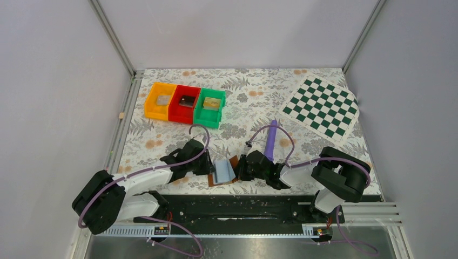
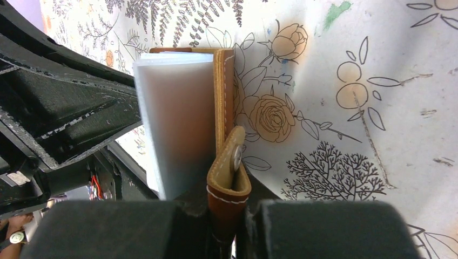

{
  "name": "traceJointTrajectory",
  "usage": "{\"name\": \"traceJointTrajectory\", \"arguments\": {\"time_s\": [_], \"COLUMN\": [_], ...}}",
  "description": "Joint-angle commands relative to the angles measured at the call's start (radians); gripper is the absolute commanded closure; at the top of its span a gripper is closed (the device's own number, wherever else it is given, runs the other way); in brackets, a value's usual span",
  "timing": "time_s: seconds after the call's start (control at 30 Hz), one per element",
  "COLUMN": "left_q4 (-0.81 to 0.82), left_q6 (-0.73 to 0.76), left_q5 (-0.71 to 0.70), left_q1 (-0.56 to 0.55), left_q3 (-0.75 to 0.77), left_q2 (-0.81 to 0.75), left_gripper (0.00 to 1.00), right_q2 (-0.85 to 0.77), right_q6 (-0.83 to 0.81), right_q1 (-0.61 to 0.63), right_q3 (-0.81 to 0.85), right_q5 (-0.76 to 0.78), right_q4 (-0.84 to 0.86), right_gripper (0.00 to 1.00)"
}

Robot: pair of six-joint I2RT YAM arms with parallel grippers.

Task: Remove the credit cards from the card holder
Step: Remove the credit card from the card holder.

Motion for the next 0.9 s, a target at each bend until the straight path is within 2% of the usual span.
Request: {"name": "traceJointTrajectory", "arguments": {"time_s": [0.0,0.27,0.7,0.87], "left_q4": [0.047,0.068,0.093,0.076], "left_q6": [-0.01,-0.012,-0.03,-0.028], "left_q5": [0.038,0.043,0.074,0.088], "left_q1": [-0.037,-0.063,-0.088,-0.098], "left_q3": [0.044,0.059,0.083,0.099], "left_q2": [0.019,0.003,-0.008,-0.02], "left_gripper": [0.81,0.8,0.79,0.78], "right_q2": [0.029,-0.004,-0.007,-0.018], "right_q6": [-0.011,-0.025,-0.032,-0.036], "right_q1": [0.0,0.001,0.001,0.001], "right_q3": [0.012,0.008,0.011,0.009], "right_q5": [-0.005,0.004,0.001,0.009], "right_q4": [-0.019,-0.042,-0.046,-0.055], "right_gripper": [0.88,0.74,0.75,0.68]}}
